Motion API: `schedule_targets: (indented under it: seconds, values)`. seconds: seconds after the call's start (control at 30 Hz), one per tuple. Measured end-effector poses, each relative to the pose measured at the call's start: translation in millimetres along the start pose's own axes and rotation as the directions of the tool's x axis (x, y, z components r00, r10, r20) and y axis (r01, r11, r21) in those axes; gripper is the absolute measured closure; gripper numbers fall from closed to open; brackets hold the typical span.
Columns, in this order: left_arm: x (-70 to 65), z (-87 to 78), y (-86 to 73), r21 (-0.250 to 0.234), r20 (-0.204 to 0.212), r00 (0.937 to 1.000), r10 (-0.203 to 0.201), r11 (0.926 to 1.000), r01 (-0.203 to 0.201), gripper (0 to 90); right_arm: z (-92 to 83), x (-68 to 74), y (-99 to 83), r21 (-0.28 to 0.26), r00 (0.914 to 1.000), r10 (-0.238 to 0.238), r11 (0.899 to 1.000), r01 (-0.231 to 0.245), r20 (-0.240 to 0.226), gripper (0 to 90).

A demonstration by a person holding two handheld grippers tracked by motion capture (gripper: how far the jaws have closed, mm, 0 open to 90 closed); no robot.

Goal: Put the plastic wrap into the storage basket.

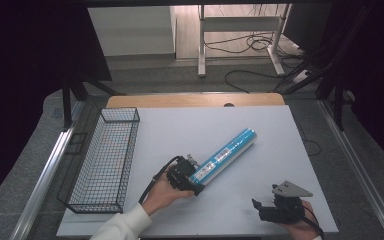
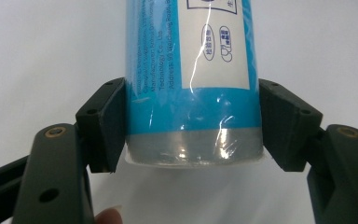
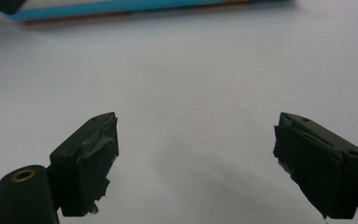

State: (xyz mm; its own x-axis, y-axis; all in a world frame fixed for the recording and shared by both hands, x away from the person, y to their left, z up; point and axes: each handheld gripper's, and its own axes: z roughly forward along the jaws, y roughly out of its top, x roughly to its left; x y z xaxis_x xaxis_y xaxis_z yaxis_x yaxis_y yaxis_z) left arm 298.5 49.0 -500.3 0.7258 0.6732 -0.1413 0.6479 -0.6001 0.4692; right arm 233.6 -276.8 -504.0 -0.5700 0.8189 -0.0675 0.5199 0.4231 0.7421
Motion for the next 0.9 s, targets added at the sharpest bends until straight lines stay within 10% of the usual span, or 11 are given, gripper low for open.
schedule_targets:
  seconds: [0.4,0.63,0.9]
  values:
    - [-0.9,-24.2,-49.4,0.007,0.002,1.0000,0.001,1.0000,-0.001,31.4,1.5,1.6,1.3,0.003,1.0000,-0.004,1.000,0.004,0.000,14.2]
    - [-0.9,-21.9,-37.3,0.014,0.007,1.0000,0.003,0.9999,-0.003,23.8,2.3,2.0,2.3,0.003,1.0000,-0.005,1.000,0.005,0.000,14.1]
    - [-1.6,-12.9,11.4,0.010,0.021,0.9998,0.002,1.0000,-0.002,15.2,4.0,1.4,2.3,0.008,1.0000,-0.009,1.000,0.009,0.000,14.0]
